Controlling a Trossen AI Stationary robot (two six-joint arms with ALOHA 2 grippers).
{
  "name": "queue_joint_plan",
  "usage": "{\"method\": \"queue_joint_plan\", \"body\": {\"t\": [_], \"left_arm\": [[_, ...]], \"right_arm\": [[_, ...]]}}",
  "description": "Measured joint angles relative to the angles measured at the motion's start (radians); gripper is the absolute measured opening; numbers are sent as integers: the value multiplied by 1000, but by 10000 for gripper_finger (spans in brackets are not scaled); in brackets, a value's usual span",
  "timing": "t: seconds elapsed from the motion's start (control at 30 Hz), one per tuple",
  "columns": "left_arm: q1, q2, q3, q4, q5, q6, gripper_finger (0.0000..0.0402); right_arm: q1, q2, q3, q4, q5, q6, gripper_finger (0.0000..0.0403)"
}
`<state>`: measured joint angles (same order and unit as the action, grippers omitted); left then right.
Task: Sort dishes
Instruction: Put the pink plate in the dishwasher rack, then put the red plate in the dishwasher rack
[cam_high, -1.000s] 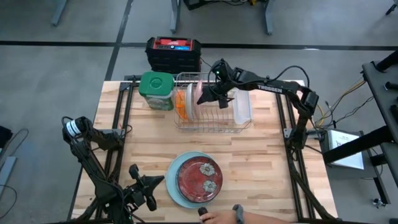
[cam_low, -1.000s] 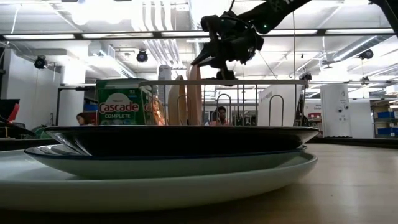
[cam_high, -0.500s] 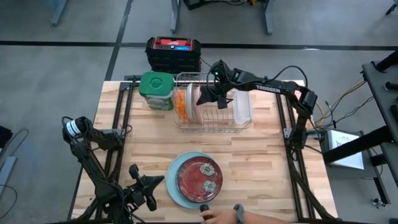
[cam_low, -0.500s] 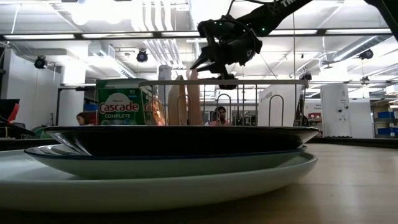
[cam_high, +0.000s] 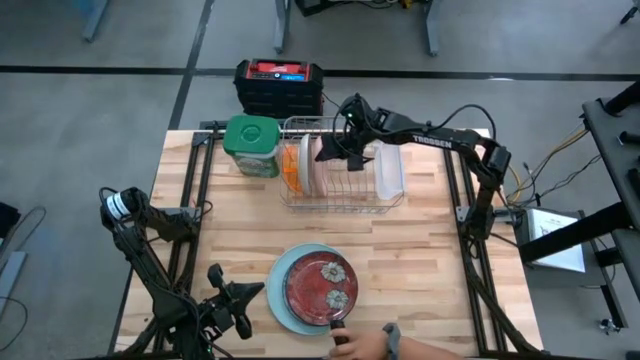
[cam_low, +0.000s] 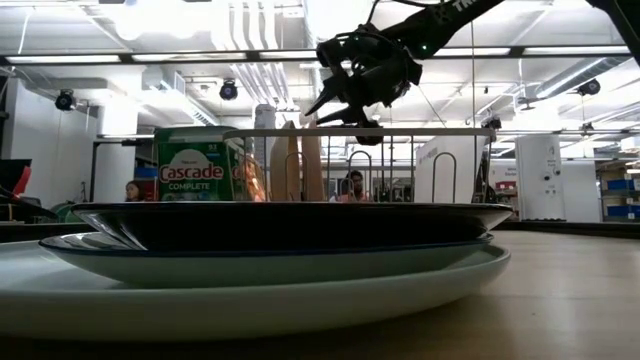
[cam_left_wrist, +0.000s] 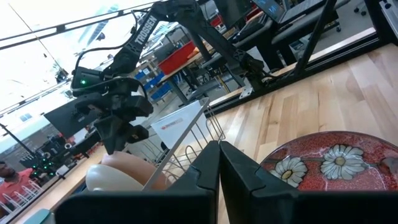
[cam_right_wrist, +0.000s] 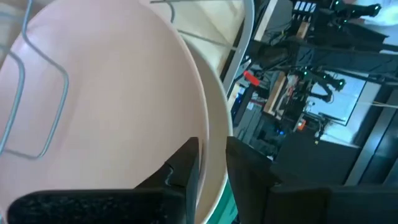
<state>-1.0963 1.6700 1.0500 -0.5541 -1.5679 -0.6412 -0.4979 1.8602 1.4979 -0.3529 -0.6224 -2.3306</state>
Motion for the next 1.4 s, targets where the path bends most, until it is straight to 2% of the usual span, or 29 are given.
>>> {"method": "queue_joint_plan", "body": {"t": [0.3, 0.6, 0.8, 0.9, 0.97, 1.03, 1.23, 1.4], "left_arm": [[0, 0, 0, 0, 10, -8, 0], [0, 0, 0, 0, 15, -8, 0], [0, 0, 0, 1, 15, -23, 0], [0, 0, 0, 1, 15, -25, 0], [0, 0, 0, 1, 15, -30, 0], [0, 0, 0, 1, 15, -31, 0], [8, 0, 0, 0, 15, -60, 0], [20, 0, 0, -23, 68, -79, 0]], "right_arm": [[-30, -24, 0, 14, 25, 2, 90], [-45, -74, 0, 16, 27, 96, 80], [-46, -128, 0, 13, 120, 119, 84], [-45, -187, 0, 14, 133, 201, 80], [-39, -234, 0, 14, 133, 312, 73], [-29, -287, 0, 16, 128, 494, 65], [4, -426, 0, 62, 125, 1228, 46], [2, -505, 0, 63, 125, 1741, 38]]}}
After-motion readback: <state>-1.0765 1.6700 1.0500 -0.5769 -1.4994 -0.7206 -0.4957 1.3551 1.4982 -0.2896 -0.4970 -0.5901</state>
